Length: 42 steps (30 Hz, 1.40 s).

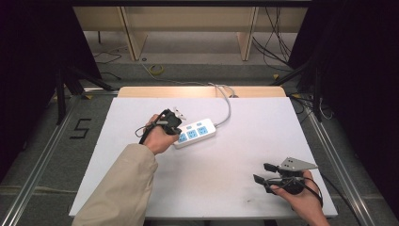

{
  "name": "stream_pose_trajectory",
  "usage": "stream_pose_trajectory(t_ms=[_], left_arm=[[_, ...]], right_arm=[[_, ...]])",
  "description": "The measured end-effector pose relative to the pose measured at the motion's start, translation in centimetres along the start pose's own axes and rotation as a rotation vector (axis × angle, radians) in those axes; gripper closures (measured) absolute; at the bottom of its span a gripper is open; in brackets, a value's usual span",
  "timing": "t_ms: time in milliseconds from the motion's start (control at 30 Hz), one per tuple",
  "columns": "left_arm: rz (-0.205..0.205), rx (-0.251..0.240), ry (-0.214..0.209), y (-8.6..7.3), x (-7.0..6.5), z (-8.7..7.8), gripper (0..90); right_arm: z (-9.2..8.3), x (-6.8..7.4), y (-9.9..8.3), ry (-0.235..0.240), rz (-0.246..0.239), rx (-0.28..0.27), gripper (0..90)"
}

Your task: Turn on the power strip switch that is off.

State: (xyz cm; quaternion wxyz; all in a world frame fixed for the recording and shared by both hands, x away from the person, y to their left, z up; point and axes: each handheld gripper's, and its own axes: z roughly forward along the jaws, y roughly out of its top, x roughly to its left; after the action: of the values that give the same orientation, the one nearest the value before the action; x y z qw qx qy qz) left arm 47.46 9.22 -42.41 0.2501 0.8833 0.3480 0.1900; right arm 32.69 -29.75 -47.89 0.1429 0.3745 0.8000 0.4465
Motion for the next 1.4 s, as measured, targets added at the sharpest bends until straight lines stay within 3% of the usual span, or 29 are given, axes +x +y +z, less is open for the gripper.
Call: stream_pose_trajectory(t_ms=[367, 667, 800, 1067, 1400], left_arm=[[0.024, 0.027, -0.001, 0.5, 0.3, 0.7, 89.8], [0.001, 0.044, 0.007, 0.9, 1.1, 1.2, 89.9], [0.03, 0.078, 0.019, 1.1, 1.4, 1.6, 89.8], [0.021, 0.069, 0.021, 1.4, 1.5, 1.8, 89.9], [0.043, 0.085, 0.017, 1.6, 1.7, 2.5, 89.8]], right_arm=[[0.0, -0.1, 0.0, 0.0, -0.001, 0.0, 35.1], [-0.1, -0.1, 0.0, -0.001, -0.002, -0.001, 35.1], [0.0, -0.1, 0.1, -0.002, 0.001, -0.002, 35.1], [0.0, -0.1, 0.0, 0.003, 0.001, -0.003, 35.1], [0.0, 0.0, 0.0, 0.005, 0.004, -0.004, 35.1]])
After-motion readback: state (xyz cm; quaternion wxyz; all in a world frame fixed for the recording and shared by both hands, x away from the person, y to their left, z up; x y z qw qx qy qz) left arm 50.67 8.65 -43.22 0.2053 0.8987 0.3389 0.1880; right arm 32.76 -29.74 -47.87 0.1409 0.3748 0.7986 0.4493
